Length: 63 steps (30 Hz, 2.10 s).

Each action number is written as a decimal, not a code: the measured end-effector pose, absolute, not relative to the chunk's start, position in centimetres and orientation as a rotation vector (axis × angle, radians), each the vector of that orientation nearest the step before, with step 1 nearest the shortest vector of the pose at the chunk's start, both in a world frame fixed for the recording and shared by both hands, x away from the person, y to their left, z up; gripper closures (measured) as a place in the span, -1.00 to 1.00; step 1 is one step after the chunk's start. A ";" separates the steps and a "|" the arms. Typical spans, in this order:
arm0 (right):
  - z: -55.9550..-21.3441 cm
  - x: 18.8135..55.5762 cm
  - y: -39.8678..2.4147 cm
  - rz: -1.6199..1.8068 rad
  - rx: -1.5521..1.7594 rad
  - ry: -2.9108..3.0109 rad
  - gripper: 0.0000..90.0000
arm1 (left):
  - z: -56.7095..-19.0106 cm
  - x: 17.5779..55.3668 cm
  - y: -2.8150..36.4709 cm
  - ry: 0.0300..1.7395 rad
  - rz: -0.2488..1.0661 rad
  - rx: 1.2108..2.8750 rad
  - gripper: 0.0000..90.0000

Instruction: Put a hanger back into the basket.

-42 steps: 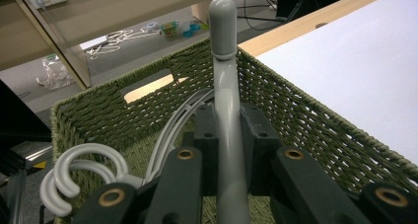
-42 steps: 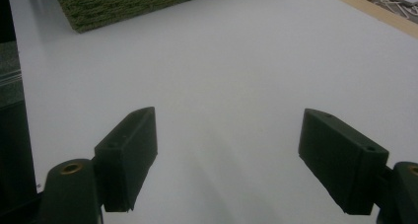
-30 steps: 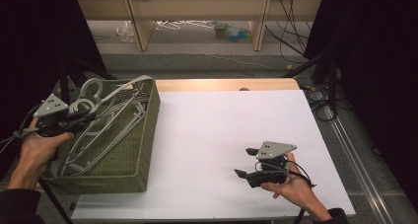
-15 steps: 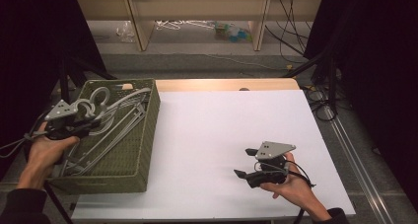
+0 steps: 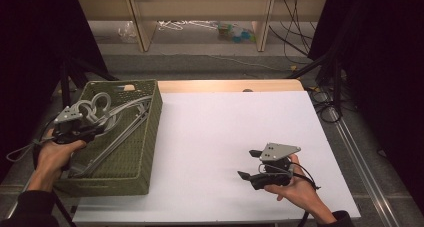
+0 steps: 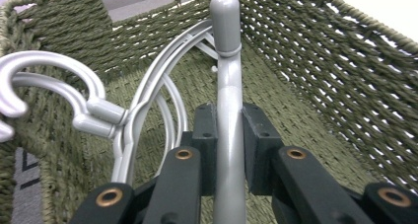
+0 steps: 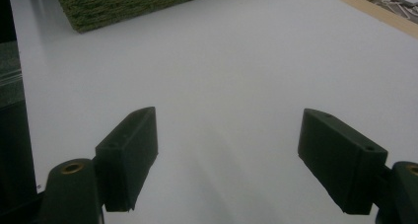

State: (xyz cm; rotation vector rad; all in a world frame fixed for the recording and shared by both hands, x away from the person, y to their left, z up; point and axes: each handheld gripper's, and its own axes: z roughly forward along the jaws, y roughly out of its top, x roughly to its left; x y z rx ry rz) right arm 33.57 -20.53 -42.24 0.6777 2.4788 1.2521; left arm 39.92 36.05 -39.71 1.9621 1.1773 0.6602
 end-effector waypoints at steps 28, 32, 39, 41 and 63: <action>-42.3 33.5 -20.5 1.267 0.673 2.468 -0.47 | -41.1 41.0 36.8 1.344 0.792 2.003 0.66; -42.3 33.5 -20.5 1.262 0.672 2.479 -0.47 | -41.7 41.2 36.8 1.395 0.828 2.002 0.70; -42.3 33.5 -20.5 1.258 0.668 2.487 -0.47 | -41.4 40.8 37.3 1.402 0.816 1.938 0.66; -42.3 33.6 -20.4 1.262 0.672 2.480 -0.47 | -41.2 40.6 37.3 1.391 0.817 1.929 0.62; -42.5 33.7 -20.5 1.276 0.693 2.464 -0.49 | -37.5 34.9 32.6 1.225 0.804 1.719 -0.10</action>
